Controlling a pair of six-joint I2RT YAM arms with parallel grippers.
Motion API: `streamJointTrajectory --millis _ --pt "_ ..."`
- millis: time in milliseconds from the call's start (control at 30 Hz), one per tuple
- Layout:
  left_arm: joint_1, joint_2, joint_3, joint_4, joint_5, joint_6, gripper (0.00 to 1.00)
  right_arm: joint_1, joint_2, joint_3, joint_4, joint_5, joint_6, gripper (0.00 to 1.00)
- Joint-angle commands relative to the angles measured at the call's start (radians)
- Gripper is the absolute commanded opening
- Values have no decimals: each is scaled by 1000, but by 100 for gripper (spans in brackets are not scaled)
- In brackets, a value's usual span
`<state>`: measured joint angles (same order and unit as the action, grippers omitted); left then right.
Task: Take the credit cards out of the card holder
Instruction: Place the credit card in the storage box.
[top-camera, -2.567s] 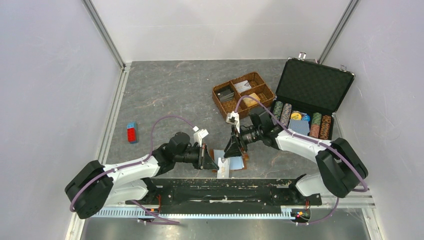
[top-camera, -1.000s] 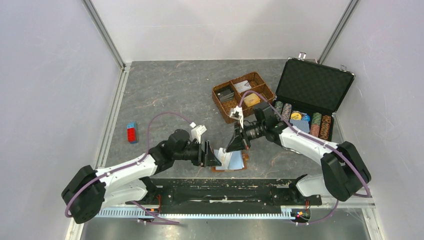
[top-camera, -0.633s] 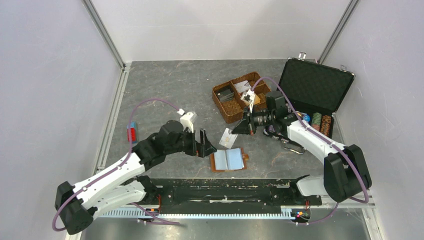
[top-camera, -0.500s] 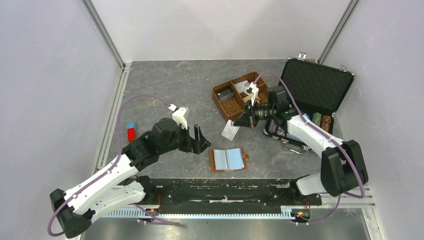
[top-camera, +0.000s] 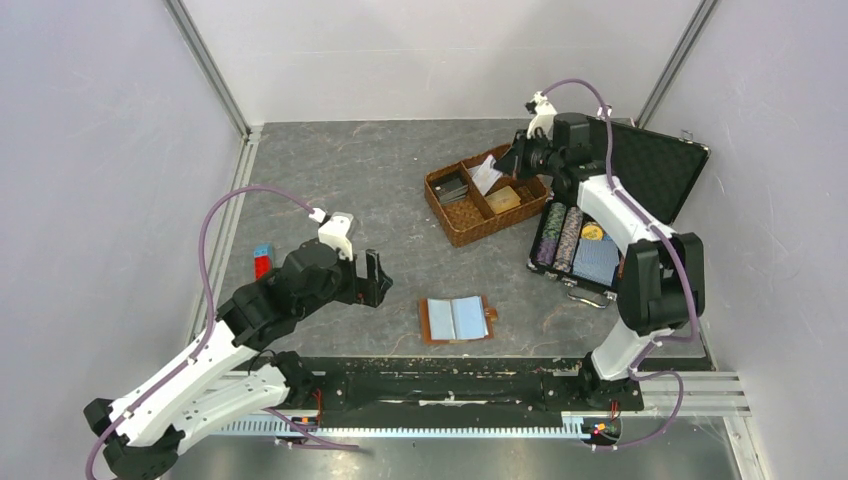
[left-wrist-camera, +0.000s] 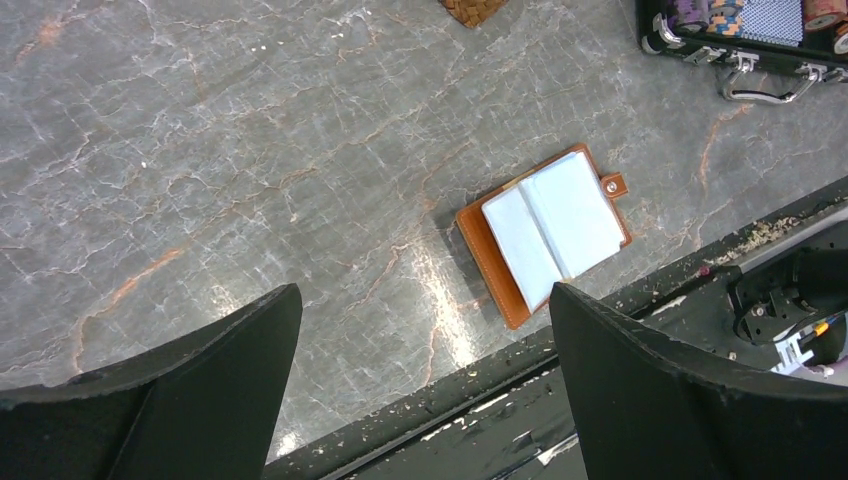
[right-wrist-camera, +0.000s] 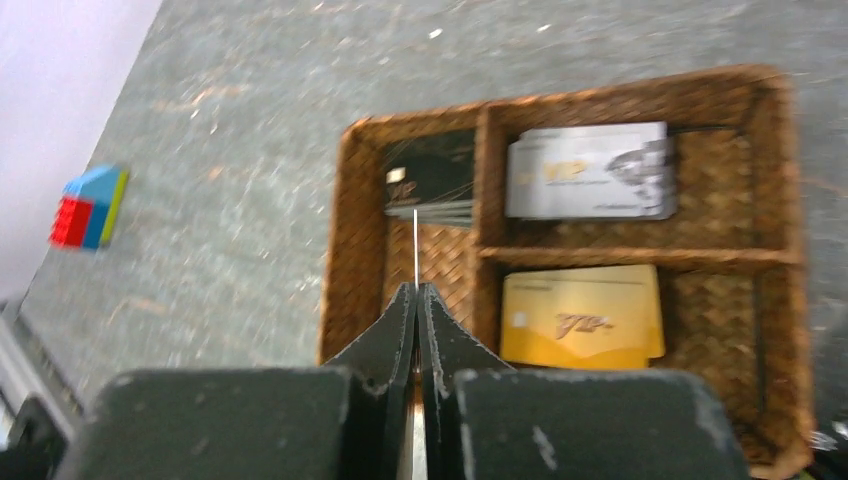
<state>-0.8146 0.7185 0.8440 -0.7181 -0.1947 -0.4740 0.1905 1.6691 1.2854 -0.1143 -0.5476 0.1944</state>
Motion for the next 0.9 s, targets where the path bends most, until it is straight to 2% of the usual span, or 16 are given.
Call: streamJointTrajectory --millis 0,400,867 --pt "1 -25 3 -4 -47 53 100 -22 70 108 74 181 56 0" --pt "0 -75 -13 24 -36 60 100 -37 290 252 183 172 146 0" --pt "0 -132 -29 47 -55 63 100 -37 390 292 177 137 179 0"
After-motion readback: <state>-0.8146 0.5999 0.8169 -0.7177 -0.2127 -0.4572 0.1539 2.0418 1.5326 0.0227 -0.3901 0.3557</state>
